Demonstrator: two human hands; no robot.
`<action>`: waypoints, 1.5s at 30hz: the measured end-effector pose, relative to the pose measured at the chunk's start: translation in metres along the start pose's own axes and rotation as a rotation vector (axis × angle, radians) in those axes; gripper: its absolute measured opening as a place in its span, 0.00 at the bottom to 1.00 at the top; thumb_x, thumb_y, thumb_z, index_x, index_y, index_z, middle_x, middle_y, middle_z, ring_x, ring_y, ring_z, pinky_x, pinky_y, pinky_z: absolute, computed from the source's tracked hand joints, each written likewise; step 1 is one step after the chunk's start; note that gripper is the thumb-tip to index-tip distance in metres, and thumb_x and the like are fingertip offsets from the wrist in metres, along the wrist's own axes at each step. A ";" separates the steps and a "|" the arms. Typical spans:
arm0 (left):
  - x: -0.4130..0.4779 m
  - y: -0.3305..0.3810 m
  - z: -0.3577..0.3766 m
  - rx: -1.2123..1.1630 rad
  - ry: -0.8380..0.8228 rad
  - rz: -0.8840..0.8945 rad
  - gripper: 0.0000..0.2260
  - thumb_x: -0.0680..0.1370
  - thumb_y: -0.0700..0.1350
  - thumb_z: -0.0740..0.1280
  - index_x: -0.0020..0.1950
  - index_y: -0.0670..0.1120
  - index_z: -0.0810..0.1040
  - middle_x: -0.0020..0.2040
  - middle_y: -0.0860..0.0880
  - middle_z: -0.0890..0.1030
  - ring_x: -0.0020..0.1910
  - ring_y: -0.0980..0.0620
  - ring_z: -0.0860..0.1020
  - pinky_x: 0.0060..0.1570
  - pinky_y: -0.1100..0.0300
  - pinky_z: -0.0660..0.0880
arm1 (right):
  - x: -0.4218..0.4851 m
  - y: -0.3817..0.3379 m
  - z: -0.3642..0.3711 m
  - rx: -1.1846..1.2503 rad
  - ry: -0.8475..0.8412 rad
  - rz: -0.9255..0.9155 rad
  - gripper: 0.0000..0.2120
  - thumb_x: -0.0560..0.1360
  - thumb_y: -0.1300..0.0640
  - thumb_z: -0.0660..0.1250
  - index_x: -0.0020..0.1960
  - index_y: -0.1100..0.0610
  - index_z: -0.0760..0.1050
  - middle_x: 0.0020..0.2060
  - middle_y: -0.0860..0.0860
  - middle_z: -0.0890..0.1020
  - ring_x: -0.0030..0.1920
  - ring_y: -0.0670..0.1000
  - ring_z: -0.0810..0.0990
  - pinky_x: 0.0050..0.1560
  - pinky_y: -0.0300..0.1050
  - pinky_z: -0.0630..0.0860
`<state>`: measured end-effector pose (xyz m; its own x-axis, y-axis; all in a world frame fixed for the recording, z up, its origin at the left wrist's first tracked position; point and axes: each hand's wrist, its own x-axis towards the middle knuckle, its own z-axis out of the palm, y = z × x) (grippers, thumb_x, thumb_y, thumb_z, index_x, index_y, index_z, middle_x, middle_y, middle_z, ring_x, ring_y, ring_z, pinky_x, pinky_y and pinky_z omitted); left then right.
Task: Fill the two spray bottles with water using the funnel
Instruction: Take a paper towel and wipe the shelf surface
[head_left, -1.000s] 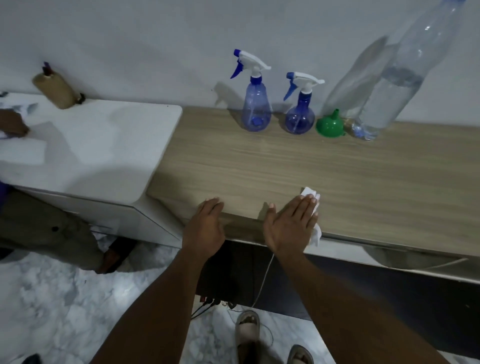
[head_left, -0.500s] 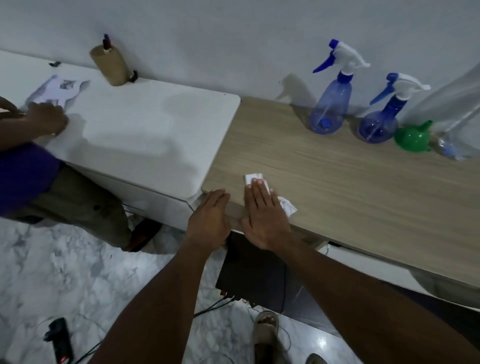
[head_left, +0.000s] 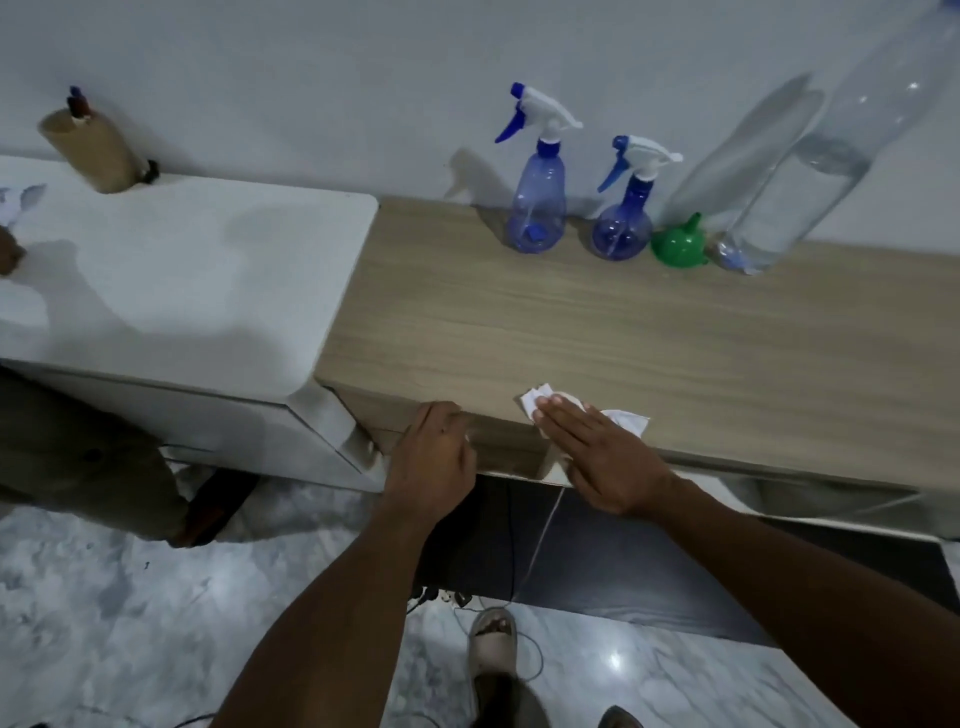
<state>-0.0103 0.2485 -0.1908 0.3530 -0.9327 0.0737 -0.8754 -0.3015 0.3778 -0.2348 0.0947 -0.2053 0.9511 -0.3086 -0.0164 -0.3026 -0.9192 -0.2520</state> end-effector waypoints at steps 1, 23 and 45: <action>-0.003 0.010 0.003 -0.005 -0.010 0.006 0.14 0.77 0.42 0.64 0.60 0.44 0.82 0.60 0.48 0.79 0.58 0.48 0.77 0.47 0.52 0.80 | -0.015 0.008 -0.003 0.004 0.011 0.027 0.31 0.77 0.59 0.55 0.80 0.59 0.55 0.80 0.54 0.55 0.80 0.53 0.51 0.78 0.51 0.54; -0.044 0.396 0.016 -0.025 -0.728 0.134 0.13 0.79 0.48 0.64 0.57 0.45 0.84 0.59 0.46 0.83 0.58 0.44 0.80 0.61 0.51 0.77 | -0.371 0.038 -0.193 0.895 0.219 0.937 0.16 0.72 0.64 0.64 0.28 0.55 0.82 0.28 0.50 0.81 0.29 0.46 0.76 0.33 0.38 0.70; 0.056 0.786 0.103 0.296 -0.760 0.676 0.16 0.79 0.49 0.63 0.64 0.48 0.79 0.65 0.46 0.79 0.62 0.45 0.77 0.63 0.48 0.75 | -0.656 0.235 -0.310 0.765 0.727 1.313 0.05 0.75 0.61 0.74 0.46 0.63 0.83 0.38 0.61 0.84 0.32 0.52 0.83 0.30 0.42 0.78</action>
<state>-0.7123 -0.0608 0.0155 -0.4476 -0.7725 -0.4504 -0.8942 0.3860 0.2266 -0.9488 0.0050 0.0459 -0.1922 -0.9568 -0.2181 -0.5057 0.2871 -0.8135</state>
